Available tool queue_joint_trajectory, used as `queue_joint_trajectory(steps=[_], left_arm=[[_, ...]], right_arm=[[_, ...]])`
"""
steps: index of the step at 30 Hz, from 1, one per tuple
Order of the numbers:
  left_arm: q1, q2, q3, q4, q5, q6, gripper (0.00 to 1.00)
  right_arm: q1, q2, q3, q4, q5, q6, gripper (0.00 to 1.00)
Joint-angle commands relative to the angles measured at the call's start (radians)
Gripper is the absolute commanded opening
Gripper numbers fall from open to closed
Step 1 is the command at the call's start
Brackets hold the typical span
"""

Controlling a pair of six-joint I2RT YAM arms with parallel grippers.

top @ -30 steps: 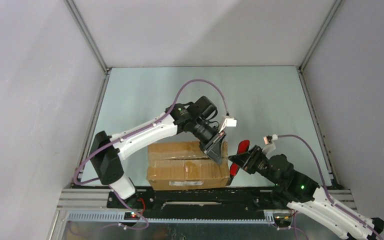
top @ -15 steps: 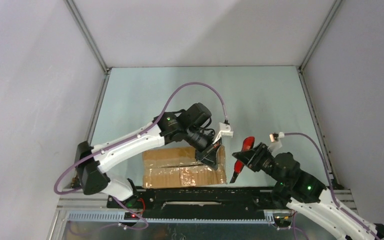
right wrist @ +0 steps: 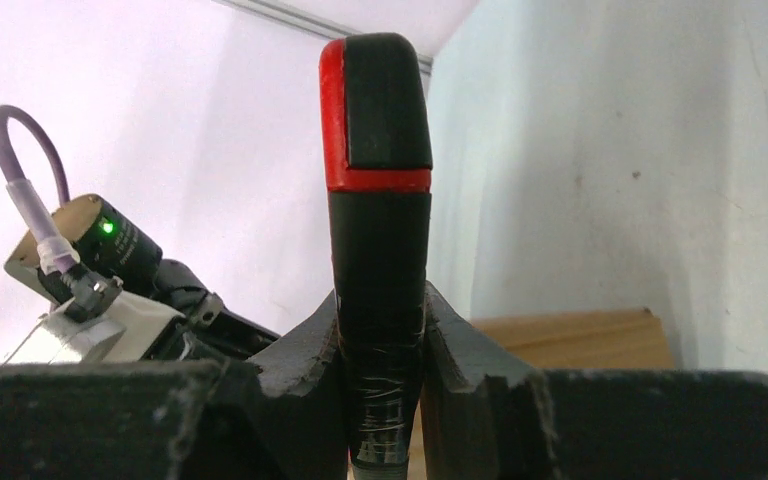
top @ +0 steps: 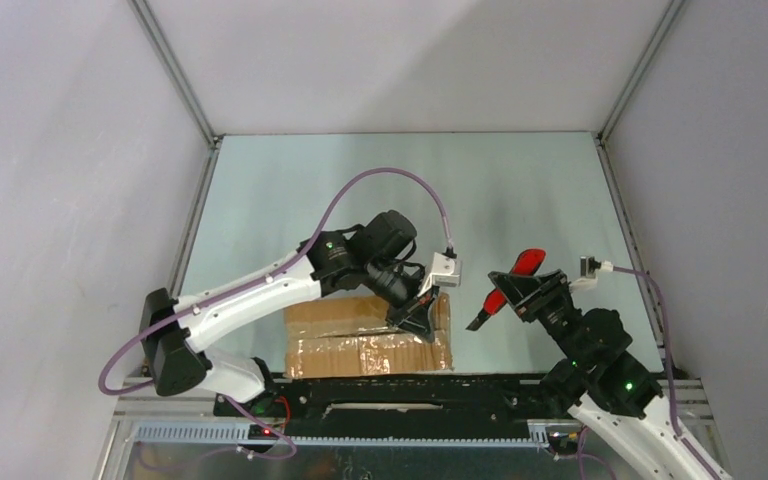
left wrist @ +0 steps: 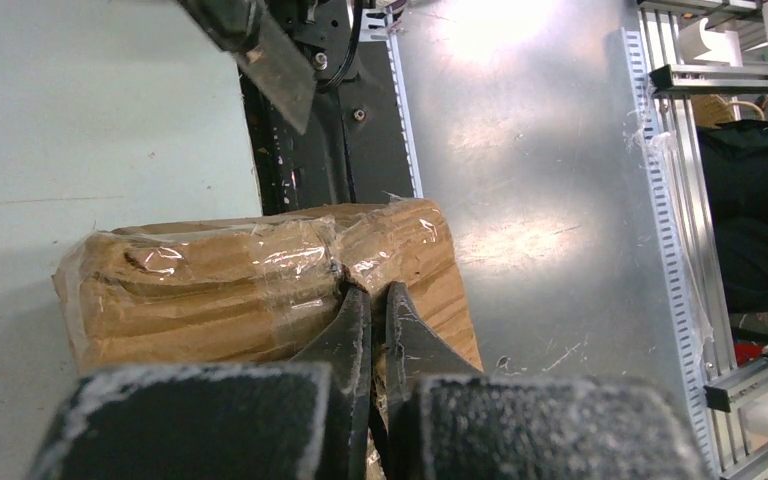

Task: Unpack the express box
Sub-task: Cut the express box at the center of the board.

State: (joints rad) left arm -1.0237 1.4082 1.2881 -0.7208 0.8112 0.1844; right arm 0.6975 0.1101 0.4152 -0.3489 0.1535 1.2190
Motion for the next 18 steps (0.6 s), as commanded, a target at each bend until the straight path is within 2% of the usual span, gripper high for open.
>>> queue_joint_trajectory(steps=[1,11,18], left_arm=[[0.017,-0.013,-0.025,0.042,0.017,0.061,0.00],[0.035,-0.013,-0.039,0.084,0.063,0.020,0.00],[0.046,0.003,-0.031,0.097,0.081,0.000,0.00]], right_arm=[[-0.004,0.035,-0.052,0.249,0.046,0.015,0.00],[-0.004,0.014,-0.167,0.396,0.007,0.083,0.00],[-0.003,-0.001,-0.175,0.390,-0.020,0.106,0.00]])
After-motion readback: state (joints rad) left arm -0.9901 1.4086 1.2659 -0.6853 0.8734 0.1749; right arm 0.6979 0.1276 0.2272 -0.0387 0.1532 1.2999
